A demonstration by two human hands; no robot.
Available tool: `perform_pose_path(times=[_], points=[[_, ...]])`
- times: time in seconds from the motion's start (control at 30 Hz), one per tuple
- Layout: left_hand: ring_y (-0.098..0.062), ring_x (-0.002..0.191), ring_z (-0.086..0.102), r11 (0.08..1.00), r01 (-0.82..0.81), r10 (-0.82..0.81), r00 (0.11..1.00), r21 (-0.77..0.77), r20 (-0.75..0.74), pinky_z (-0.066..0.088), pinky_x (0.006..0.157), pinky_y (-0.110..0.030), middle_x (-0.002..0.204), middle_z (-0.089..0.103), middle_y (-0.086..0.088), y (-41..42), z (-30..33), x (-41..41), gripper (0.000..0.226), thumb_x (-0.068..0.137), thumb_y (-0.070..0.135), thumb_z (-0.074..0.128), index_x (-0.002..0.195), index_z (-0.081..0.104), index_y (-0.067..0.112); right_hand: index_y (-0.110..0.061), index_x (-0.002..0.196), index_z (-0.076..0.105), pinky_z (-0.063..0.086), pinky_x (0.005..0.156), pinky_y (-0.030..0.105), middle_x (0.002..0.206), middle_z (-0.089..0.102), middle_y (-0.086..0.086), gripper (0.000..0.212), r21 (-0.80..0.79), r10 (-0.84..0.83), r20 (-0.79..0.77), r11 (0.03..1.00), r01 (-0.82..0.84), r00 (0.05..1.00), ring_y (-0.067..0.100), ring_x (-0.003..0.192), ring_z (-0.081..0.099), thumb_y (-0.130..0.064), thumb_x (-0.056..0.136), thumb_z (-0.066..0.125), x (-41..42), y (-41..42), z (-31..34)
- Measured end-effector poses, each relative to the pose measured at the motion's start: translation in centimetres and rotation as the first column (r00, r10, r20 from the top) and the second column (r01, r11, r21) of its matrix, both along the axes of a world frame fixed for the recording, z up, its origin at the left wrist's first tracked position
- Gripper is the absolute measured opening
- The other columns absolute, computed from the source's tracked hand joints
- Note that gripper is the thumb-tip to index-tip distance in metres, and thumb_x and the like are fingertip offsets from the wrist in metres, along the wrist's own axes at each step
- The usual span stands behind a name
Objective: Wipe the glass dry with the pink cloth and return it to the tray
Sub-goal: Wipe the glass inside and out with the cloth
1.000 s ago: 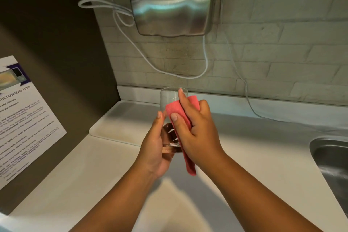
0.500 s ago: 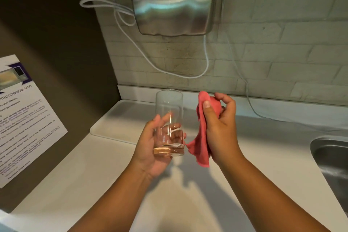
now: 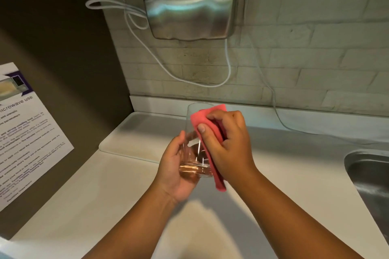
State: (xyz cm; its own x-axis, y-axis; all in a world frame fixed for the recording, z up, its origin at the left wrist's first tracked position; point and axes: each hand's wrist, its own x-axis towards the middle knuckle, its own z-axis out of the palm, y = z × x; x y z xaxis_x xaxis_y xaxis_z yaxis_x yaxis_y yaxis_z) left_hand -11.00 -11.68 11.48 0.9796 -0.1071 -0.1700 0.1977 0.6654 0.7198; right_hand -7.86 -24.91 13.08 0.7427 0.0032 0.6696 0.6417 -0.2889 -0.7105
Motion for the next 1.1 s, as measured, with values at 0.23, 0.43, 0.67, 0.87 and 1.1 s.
perform_pose_path(times=[0.23, 0.43, 0.67, 0.87, 1.1], points=[[-0.036, 0.08, 0.075, 0.998, 0.012, -0.011, 1.0, -0.062, 0.011, 0.063, 0.069, -0.042, 0.108, 0.078, -0.025, 0.5, -0.1, 0.2, 0.05, 0.099, 0.048, 0.055, 0.131, 0.061, 0.009, -0.042, 0.107, 0.071, 0.06, 0.072, 0.032, 0.109, 0.062, 0.0, 0.012, 0.255, 0.057, -0.273, 0.967, 0.015, 0.96, 0.019, 0.079, 0.074, -0.042, 0.095, 0.07, 1.6, -0.7, -1.0], [-0.044, 0.11, 0.068, 0.995, -0.093, 0.091, 0.995, -0.045, -0.042, 0.055, 0.09, -0.049, 0.136, 0.062, -0.028, 1.1, 0.5, 0.9, 0.056, 0.102, 0.048, 0.051, 0.132, 0.062, 0.002, -0.033, 0.105, 0.071, 0.062, 0.073, 0.047, 0.101, 0.071, -0.004, 0.01, 0.379, 0.205, -0.296, 0.922, -0.082, 0.933, 0.027, 0.083, 0.074, -0.026, 0.098, 0.068, -1.6, -0.1, -1.5], [-0.024, 0.099, 0.074, 0.995, -0.049, 0.045, 0.998, 0.089, 0.045, 0.055, 0.088, -0.037, 0.108, 0.078, -0.013, 0.3, 0.1, 0.2, 0.052, 0.09, 0.053, 0.06, 0.115, 0.082, 0.014, -0.035, 0.111, 0.07, 0.044, 0.084, 0.008, 0.106, 0.049, -0.012, 0.026, -0.043, 0.064, 0.033, 0.997, -0.062, 0.997, -0.004, 0.099, 0.056, -0.028, 0.087, 0.078, -2.4, 1.0, -0.4], [-0.032, 0.097, 0.072, 0.994, 0.009, -0.014, 0.999, 0.106, 0.045, 0.06, 0.085, -0.046, 0.113, 0.073, -0.018, -0.6, 0.6, -0.7, 0.069, 0.094, 0.049, 0.055, 0.142, 0.061, 0.0, -0.043, 0.113, 0.068, 0.042, 0.085, 0.006, 0.11, 0.055, -0.009, 0.026, 0.089, 0.014, -0.046, 0.996, -0.01, 0.999, -0.001, 0.102, 0.06, -0.038, 0.089, 0.075, 1.5, -0.5, 1.7], [-0.043, 0.12, 0.062, 0.995, -0.088, 0.087, 0.996, 0.038, 0.026, 0.052, 0.09, -0.047, 0.142, 0.061, -0.031, 0.3, 1.9, 0.2, 0.071, 0.104, 0.051, 0.046, 0.154, 0.047, 0.001, -0.032, 0.119, 0.069, 0.053, 0.091, 0.023, 0.115, 0.062, -0.005, 0.022, 0.197, 0.131, -0.152, 0.975, -0.1, 0.98, 0.009, 0.109, 0.064, -0.03, 0.097, 0.069, -0.4, -0.2, -1.1]])
